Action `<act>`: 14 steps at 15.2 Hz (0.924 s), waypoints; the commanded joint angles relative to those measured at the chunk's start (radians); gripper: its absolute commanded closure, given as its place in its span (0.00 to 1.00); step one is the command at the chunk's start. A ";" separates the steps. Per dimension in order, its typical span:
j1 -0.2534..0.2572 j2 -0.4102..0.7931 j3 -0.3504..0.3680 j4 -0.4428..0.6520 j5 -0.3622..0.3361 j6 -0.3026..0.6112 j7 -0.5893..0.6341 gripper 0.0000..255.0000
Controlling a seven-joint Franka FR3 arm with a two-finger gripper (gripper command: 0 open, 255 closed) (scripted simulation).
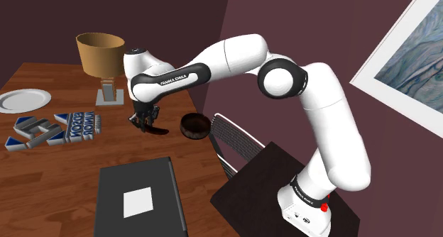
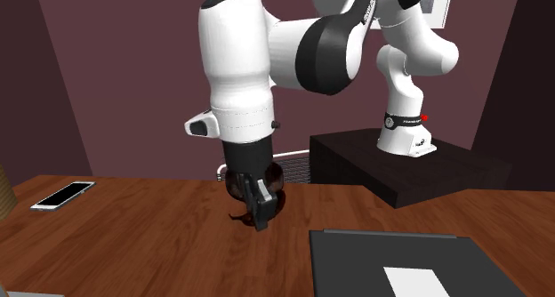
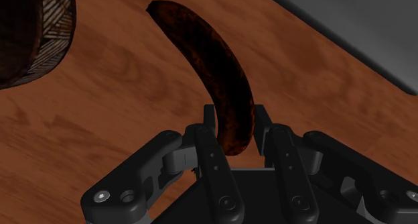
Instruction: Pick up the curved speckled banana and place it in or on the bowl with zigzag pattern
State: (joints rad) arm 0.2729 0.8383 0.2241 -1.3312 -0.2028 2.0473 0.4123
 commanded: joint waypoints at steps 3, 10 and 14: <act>-0.002 -0.031 0.005 0.001 0.005 -0.032 -0.001 1.00; -0.042 -0.119 0.009 -0.090 0.016 -0.028 -0.031 1.00; -0.116 -0.218 0.003 -0.257 0.026 0.042 -0.090 1.00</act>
State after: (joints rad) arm 0.1795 0.6600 0.2277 -1.5199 -0.1812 2.0613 0.3382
